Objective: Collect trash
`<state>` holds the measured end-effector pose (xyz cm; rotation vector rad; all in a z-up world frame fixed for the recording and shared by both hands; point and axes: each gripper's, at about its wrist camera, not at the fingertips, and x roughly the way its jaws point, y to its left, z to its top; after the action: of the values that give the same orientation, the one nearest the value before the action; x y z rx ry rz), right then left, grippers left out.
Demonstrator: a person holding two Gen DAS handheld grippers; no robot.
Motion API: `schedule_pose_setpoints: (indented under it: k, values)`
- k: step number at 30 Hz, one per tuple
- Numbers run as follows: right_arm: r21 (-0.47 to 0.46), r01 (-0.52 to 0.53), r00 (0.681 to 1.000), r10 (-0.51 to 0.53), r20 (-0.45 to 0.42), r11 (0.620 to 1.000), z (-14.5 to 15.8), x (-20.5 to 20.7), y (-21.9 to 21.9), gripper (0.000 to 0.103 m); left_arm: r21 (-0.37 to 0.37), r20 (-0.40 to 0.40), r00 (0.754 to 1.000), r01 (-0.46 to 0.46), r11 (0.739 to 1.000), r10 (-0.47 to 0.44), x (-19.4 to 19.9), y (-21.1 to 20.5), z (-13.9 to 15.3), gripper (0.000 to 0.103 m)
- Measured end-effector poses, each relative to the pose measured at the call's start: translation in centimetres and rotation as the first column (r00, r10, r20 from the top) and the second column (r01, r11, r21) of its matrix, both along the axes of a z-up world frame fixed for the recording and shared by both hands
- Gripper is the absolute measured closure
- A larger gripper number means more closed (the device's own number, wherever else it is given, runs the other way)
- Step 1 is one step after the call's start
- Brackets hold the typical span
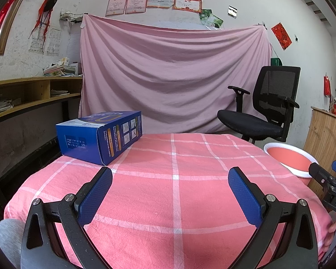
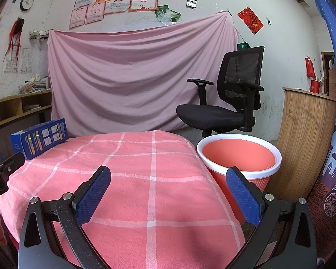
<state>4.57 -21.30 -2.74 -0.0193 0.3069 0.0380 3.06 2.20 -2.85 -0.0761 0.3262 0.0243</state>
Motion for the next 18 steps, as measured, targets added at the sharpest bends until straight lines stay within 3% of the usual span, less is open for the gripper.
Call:
schedule_pose_setpoints:
  k: [9,18]
  values:
    - [0.000,-0.001,1.000,0.001,-0.001,1.000,0.06,0.05,-0.09,0.000,0.056,0.007,0.999,-0.034,0.998,0.033,-0.11,0.17,-0.02,0.002]
    - [0.000,-0.004,1.000,0.004,-0.007,1.000,-0.25,-0.19,-0.02,0.000,0.061,0.005,0.999,-0.035,0.998,0.034,0.07,0.34,-0.08,0.002]
